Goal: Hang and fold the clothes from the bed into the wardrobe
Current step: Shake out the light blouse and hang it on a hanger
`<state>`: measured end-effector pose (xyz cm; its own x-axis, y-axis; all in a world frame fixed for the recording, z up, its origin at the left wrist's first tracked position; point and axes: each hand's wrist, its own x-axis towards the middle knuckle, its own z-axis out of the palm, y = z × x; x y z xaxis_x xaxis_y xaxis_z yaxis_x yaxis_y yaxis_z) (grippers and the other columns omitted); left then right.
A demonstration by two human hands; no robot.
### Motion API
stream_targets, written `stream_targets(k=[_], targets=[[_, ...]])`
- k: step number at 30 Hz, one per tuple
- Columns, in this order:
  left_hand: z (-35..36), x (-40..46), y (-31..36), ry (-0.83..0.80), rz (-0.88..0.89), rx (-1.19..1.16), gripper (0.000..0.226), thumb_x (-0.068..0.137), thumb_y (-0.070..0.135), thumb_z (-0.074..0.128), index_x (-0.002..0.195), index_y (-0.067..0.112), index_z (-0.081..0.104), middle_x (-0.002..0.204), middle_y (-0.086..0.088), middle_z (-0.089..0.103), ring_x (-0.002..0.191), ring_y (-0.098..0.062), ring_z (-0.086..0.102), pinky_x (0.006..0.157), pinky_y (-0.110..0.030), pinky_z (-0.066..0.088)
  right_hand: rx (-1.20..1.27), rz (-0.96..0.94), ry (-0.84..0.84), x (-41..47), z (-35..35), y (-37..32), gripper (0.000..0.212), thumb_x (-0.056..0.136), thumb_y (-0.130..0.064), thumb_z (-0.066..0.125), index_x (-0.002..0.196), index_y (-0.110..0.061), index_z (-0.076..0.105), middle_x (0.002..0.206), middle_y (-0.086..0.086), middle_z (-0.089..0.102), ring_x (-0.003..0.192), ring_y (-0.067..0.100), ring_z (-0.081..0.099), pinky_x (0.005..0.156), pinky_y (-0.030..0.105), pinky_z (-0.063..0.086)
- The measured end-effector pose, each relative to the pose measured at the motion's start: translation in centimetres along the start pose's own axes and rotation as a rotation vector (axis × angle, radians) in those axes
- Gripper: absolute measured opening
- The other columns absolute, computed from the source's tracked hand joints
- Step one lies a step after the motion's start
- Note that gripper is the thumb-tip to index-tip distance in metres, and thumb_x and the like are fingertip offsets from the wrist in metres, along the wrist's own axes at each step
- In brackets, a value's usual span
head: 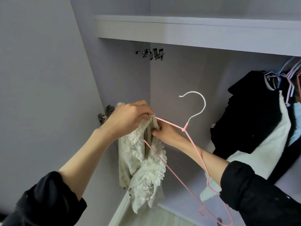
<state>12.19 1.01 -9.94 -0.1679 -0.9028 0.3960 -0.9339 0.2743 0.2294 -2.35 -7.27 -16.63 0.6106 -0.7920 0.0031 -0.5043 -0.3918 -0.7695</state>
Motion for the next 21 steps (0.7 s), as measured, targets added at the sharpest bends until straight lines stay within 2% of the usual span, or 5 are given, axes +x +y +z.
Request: stream_targets(k=[5, 9, 13, 16, 21], targets=[[-0.4, -0.3, -1.4, 0.032, -0.11, -0.044, 0.019, 0.092, 0.017, 0.05, 0.099, 0.023, 0.067, 0.099, 0.016, 0.059, 0.086, -0.017, 0.062, 0.074, -0.043, 0.05, -0.207, 0.036, 0.153, 0.7, -1.0, 2.2, 0.022, 0.082, -0.004, 0.047, 0.071, -0.021, 0.053, 0.066, -0.001, 0.046, 0.067, 0.02, 0.044, 0.061, 0.027, 0.039], [-0.9, -0.3, -1.3, 0.073, -0.126, -0.055, 0.025, 0.086, 0.027, 0.042, 0.097, 0.029, 0.065, 0.097, 0.018, 0.059, 0.084, -0.016, 0.062, 0.072, -0.045, 0.05, 0.031, 0.151, -0.008, 0.5, -2.1, 3.1, 0.019, 0.083, -0.004, 0.051, 0.068, -0.014, 0.055, 0.061, 0.0, 0.044, 0.057, 0.015, 0.039, 0.05, 0.021, 0.032], [-1.1, -0.4, -1.8, 0.064, -0.153, -0.056, 0.021, 0.086, 0.028, 0.043, 0.1, 0.035, 0.057, 0.096, 0.02, 0.057, 0.086, -0.016, 0.061, 0.074, -0.045, 0.05, 0.141, 0.192, -0.18, -0.4, -2.0, 3.5, 0.022, 0.086, -0.004, 0.045, 0.1, 0.001, 0.061, 0.084, 0.007, 0.055, 0.08, 0.018, 0.05, 0.065, 0.027, 0.037], [-1.0, -1.2, -3.1, 0.066, -0.193, -0.037, 0.017, 0.091, 0.018, 0.052, 0.098, 0.024, 0.066, 0.096, 0.014, 0.06, 0.086, -0.021, 0.061, 0.074, -0.044, 0.05, 0.235, 0.145, -0.176, -0.7, -3.3, 4.0, 0.022, 0.078, -0.016, 0.051, 0.091, 0.001, 0.057, 0.081, 0.004, 0.051, 0.077, 0.013, 0.047, 0.067, 0.026, 0.037], [-0.7, -1.7, -3.5, 0.053, -0.216, -0.017, 0.015, 0.092, 0.013, 0.056, 0.101, 0.017, 0.068, 0.097, 0.007, 0.063, 0.087, -0.024, 0.062, 0.074, -0.044, 0.049, -0.225, -0.064, -0.212, -0.5, -4.9, 3.9, 0.028, 0.086, -0.004, 0.056, 0.072, -0.024, 0.041, 0.071, -0.009, 0.043, 0.071, 0.016, 0.045, 0.059, 0.017, 0.029]])
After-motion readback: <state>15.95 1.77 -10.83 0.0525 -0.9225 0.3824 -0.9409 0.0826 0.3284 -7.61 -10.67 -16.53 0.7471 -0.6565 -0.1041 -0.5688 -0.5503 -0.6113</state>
